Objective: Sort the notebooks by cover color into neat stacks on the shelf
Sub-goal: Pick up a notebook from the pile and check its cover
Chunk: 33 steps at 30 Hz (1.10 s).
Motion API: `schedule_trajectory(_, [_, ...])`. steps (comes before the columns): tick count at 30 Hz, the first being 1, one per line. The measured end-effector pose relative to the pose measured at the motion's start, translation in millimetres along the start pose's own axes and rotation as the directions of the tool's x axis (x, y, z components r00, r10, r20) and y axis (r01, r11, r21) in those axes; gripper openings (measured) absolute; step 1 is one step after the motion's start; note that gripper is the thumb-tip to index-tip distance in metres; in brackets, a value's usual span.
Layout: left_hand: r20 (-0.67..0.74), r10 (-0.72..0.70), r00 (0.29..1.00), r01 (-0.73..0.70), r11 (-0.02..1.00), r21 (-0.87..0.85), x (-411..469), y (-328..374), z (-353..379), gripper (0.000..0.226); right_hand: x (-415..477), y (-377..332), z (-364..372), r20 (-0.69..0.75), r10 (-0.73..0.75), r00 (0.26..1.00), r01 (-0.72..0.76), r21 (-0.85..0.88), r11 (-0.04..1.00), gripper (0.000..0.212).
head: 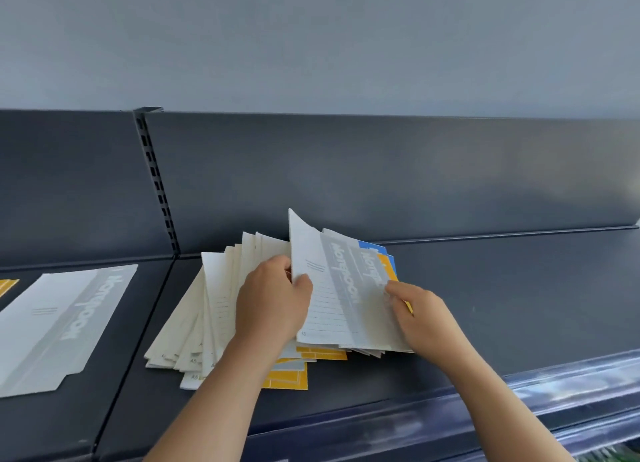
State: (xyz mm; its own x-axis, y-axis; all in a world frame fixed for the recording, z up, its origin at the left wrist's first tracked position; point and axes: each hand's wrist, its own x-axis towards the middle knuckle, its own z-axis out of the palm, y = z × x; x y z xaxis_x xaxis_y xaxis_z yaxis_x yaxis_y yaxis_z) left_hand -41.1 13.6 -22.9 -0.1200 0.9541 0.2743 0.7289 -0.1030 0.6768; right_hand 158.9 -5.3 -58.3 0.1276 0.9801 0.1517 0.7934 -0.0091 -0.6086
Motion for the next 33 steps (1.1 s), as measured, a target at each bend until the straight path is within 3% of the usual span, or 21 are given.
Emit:
schedule_trajectory(5, [-0.082, -0.02, 0.996, 0.026, 0.997, 0.071, -4, 6, -7, 0.031, -3, -5, 4, 0.08, -0.025, 0.996, 0.024, 0.013, 1.0, 0.031])
schedule_trajectory(11, [-0.01, -0.072, 0.997, 0.071, 0.996, -0.056, -5, -3, -12, 0.004, -12, -20, 3, 0.086, -0.065, 0.994, 0.051, 0.16, 0.986, 0.033])
schedule_trajectory(19, [-0.035, -0.062, 0.997, 0.049, 0.954, -0.295, -20, -8, -21, 0.023, -8, -36, 6, 0.05, -0.023, 0.999, 0.011, 0.232, 0.973, 0.022])
schedule_trajectory(25, [-0.113, -0.164, 0.98, 0.103, 0.903, -0.417, -31, -24, -44, 0.026, -5, -66, 17, -0.002, -0.104, 0.995, 0.099, 0.315, 0.944, 0.049])
schedule_trajectory(33, [-0.145, -0.243, 0.959, 0.18, 0.918, -0.352, -48, -75, -103, 0.025, -14, -137, 47, -0.021, -0.249, 0.968, 0.235, 0.41, 0.881, 0.045])
